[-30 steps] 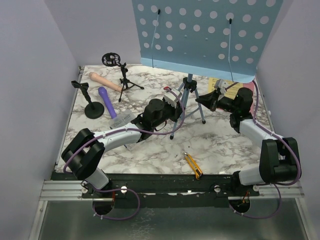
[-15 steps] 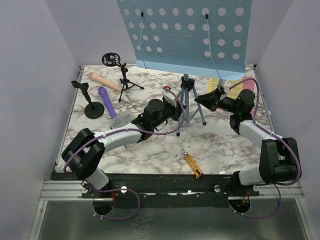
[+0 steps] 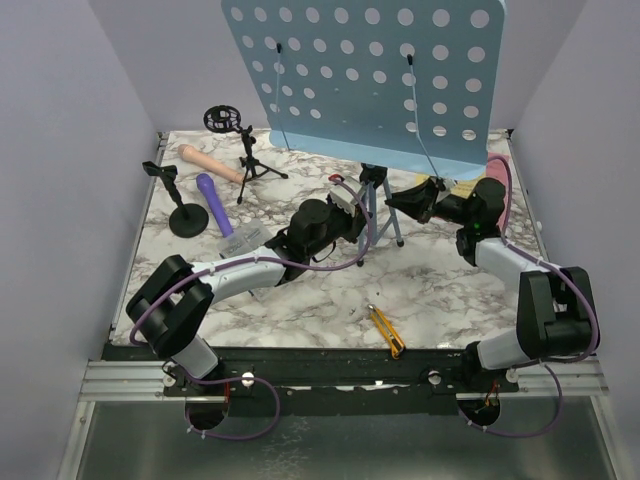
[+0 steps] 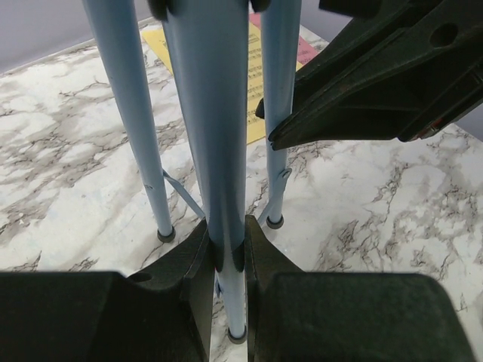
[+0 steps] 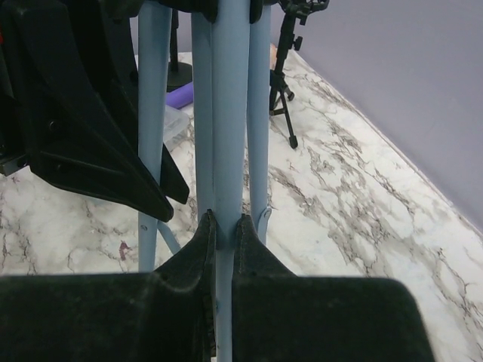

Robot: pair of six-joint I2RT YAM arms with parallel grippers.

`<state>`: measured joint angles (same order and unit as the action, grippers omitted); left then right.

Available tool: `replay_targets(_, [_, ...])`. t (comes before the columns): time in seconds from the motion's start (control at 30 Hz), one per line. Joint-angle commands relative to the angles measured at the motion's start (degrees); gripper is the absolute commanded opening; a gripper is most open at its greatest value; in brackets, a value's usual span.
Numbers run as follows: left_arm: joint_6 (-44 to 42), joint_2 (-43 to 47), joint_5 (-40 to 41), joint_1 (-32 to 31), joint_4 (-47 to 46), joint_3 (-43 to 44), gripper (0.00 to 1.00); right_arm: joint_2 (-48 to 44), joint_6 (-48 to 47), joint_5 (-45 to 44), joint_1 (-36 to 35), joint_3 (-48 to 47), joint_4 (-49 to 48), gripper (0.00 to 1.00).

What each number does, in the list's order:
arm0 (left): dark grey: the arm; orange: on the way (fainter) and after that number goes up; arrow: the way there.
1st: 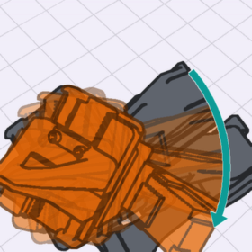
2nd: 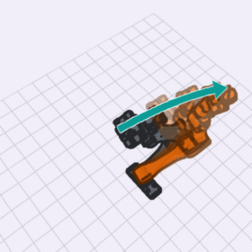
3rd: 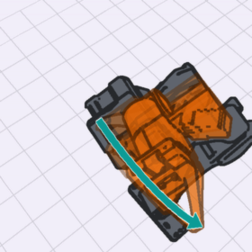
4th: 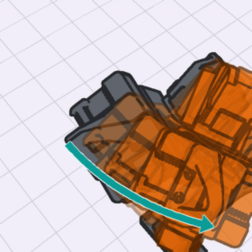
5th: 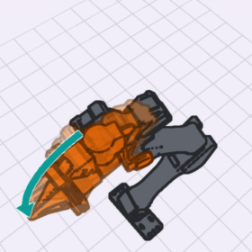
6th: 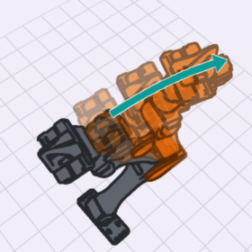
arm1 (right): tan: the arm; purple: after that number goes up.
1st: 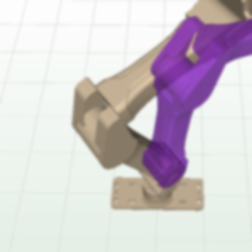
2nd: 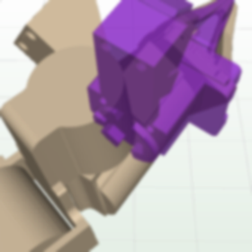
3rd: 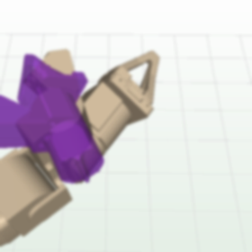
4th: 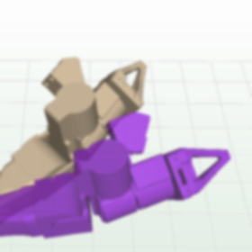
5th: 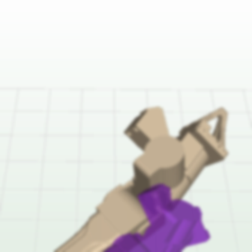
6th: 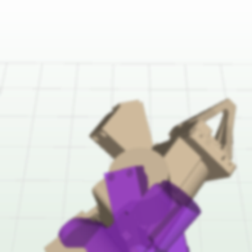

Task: Pack up the instrument practice props
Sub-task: Close the music stand at the center of the board.

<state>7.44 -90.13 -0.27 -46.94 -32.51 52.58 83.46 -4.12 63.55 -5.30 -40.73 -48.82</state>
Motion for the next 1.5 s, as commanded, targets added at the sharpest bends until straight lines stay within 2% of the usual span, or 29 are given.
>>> replay_targets(0.0, [-2.0, 1.8, 1.9, 0.0, -13.0, 2.9, 0.00, 2.0, 0.2, 3.1, -0.2, -0.5, 0.1, 0.00])
replay_targets(0.13, [-1.5, 0.9, 1.0, 0.0, -13.6, 3.9, 0.00, 2.4, 3.8, 3.3, -0.2, -0.1, -3.2, 0.00])
replay_targets(0.33, [-1.0, -0.7, 0.3, -0.1, -13.8, 5.6, 0.00, 3.3, 3.9, 3.3, -0.2, -0.4, -2.6, 0.00])
replay_targets(0.57, [-0.1, -2.6, -1.3, -0.1, -13.9, 7.1, 0.00, 5.6, 12.0, 4.3, -0.2, 0.3, -9.0, 0.00])
replay_targets(0.97, [0.6, -4.7, -2.9, -0.1, -13.9, 9.9, 0.00, 7.0, 15.8, 4.8, -0.2, 0.7, -12.9, 0.00])
replay_targets(1.4, [1.8, -5.4, -4.0, -0.2, -13.9, 10.9, 0.00, 7.7, 14.3, 4.5, -0.2, 0.5, -11.2, 0.00])
replay_targets(1.47, [2.2, -5.0, -4.0, -0.2, -13.8, 10.2, 0.03, 7.6, 13.4, 4.3, -0.2, 0.4, -10.3, 0.00])
